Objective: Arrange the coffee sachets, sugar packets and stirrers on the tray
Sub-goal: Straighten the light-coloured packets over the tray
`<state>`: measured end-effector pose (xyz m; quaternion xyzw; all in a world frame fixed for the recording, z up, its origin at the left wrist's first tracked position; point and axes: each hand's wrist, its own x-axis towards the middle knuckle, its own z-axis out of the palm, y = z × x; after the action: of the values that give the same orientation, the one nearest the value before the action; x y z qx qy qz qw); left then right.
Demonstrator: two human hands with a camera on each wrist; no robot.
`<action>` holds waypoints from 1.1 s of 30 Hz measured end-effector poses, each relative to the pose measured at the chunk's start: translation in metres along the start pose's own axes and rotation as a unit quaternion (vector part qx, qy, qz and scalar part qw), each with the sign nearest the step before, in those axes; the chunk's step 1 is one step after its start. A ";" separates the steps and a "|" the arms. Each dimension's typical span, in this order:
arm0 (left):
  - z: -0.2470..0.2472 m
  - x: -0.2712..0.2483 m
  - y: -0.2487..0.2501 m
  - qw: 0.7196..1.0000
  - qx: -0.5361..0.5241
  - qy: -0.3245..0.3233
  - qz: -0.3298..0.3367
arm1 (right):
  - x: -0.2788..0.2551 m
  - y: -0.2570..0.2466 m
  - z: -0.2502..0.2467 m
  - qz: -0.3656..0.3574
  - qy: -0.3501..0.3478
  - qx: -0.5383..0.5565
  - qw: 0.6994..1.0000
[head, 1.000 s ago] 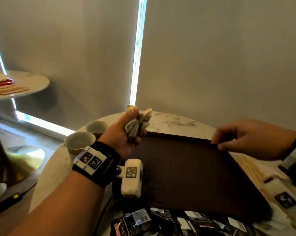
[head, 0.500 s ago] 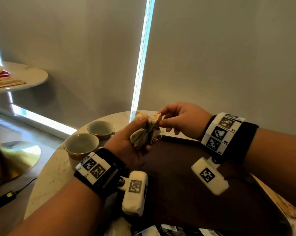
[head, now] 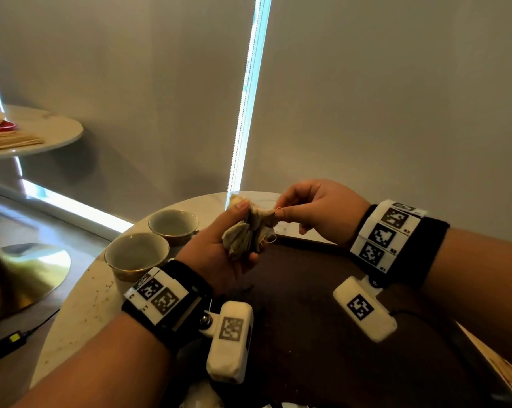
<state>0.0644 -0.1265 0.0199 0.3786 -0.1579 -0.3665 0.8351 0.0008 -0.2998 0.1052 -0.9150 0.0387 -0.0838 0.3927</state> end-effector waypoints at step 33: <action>-0.002 0.001 -0.006 0.998 0.045 -0.035 0.029 | 0.002 0.000 0.013 0.074 0.021 0.069 0.995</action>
<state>0.0636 -0.1286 0.0143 0.3982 -0.2142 -0.3477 0.8214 0.0058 -0.2905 0.0964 -0.8786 0.1089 -0.0756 0.4587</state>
